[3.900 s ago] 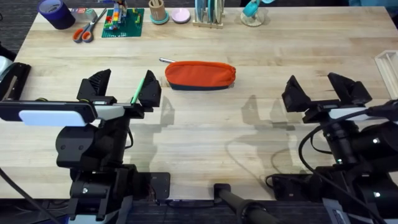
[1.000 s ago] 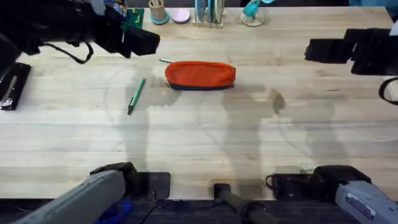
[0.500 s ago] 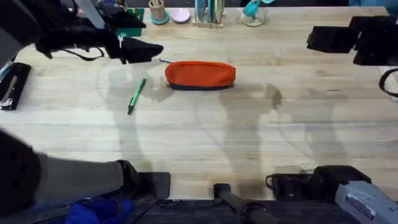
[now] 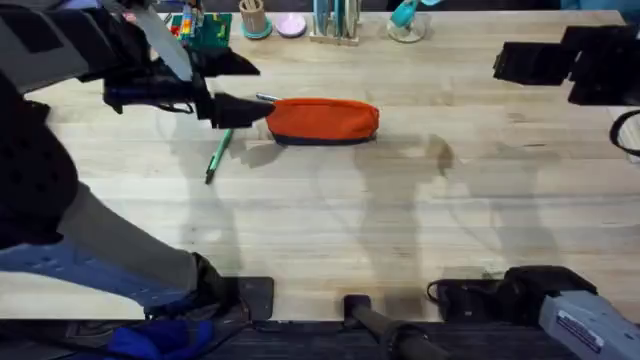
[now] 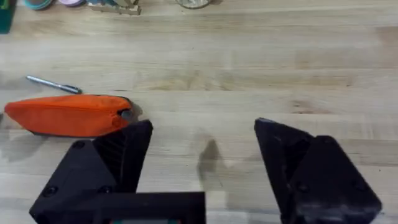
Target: Unzip the bag, pick up the pens from the table one at a time and place them inside, then zip the bag closed.
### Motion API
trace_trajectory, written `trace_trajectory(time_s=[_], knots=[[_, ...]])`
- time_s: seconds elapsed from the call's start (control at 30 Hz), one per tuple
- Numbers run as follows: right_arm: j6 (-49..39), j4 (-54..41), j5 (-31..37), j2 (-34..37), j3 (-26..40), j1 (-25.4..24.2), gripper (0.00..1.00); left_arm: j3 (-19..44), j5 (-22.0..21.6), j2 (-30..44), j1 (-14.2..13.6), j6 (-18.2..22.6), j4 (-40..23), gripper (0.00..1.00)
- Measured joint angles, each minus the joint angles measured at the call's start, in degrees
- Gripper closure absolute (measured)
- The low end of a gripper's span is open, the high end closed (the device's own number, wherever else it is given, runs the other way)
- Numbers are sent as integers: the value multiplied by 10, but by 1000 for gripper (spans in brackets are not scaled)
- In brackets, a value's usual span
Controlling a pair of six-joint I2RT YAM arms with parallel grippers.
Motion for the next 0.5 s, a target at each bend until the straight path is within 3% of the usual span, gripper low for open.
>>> trace_trajectory(time_s=[0.2,0.5], knots=[[0,0,0,0,0,0,5,0,-1,32,-23,92,-44,4],[0,0,0,0,0,0,5,0,-1,74,-35,128,-26,23]])
